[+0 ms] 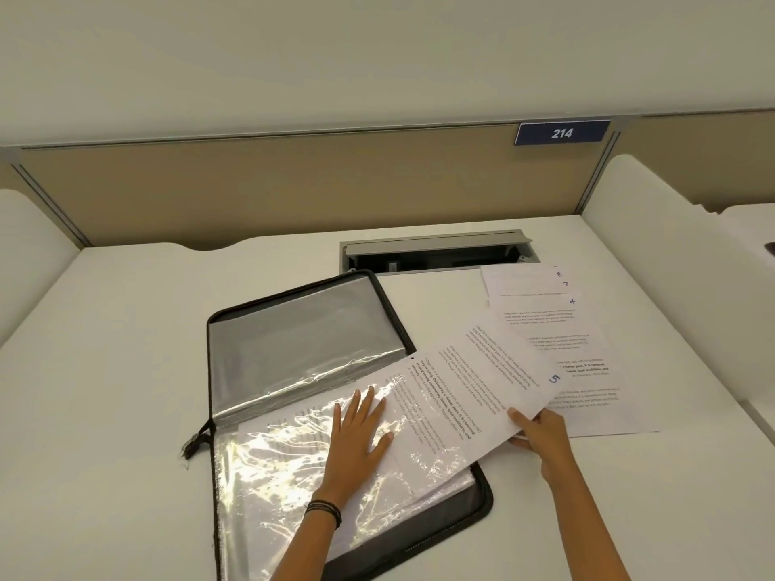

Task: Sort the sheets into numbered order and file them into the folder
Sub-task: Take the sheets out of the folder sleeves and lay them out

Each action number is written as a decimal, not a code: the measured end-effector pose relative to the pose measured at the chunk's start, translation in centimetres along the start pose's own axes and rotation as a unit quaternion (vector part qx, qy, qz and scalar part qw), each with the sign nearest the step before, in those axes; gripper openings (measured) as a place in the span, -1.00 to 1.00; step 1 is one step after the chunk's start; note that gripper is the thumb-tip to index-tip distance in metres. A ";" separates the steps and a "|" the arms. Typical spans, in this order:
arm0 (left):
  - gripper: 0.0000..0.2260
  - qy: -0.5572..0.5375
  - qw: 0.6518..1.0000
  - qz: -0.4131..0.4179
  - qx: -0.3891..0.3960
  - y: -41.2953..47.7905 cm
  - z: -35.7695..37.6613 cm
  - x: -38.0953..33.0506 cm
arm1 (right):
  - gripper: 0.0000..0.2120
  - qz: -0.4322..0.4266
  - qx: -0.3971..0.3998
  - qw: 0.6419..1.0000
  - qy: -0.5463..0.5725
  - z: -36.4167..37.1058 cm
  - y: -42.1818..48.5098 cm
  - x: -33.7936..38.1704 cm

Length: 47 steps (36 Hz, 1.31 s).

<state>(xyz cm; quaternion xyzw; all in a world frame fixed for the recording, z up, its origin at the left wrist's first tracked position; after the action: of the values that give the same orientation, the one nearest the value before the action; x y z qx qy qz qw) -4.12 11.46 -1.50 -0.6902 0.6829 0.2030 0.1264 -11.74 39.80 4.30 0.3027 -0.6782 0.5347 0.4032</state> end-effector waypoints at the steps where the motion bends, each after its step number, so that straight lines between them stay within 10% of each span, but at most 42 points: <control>1: -0.45 0.002 1.000 0.000 0.000 0.0 0.0 0.0 | -0.70 0.001 0.004 1.000 0.002 0.0 0.0 0.0; 13: -0.45 -0.007 1.000 -0.008 -0.027 0.1 0.5 0.0 | -0.67 0.030 0.137 0.985 -0.098 2.1 -1.2 -1.8; 31: -0.49 -0.164 0.986 -0.036 -0.003 4.9 0.9 -7.7 | -0.87 -0.120 -0.093 0.988 -0.027 -5.7 1.7 1.5; 47: -0.45 -0.333 0.915 -0.138 0.180 7.1 3.2 -13.9 | -0.82 -0.088 -0.046 0.992 -0.073 -11.9 2.4 2.0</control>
<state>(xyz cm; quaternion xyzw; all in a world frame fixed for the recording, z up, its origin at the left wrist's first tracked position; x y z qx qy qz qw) -11.29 25.07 2.65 -0.6356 0.5242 0.2750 0.4956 -12.09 51.93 6.10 0.3805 -0.7007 0.4416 0.4114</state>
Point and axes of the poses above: each hand's wrist, its own y-axis towards the middle knuckle, its own z-axis out of the palm, x = y × z, the point moved 1 cm from there along y, towards the middle knuckle, and after that the axes turned 5 degrees about -x, right-handed, at the moved point
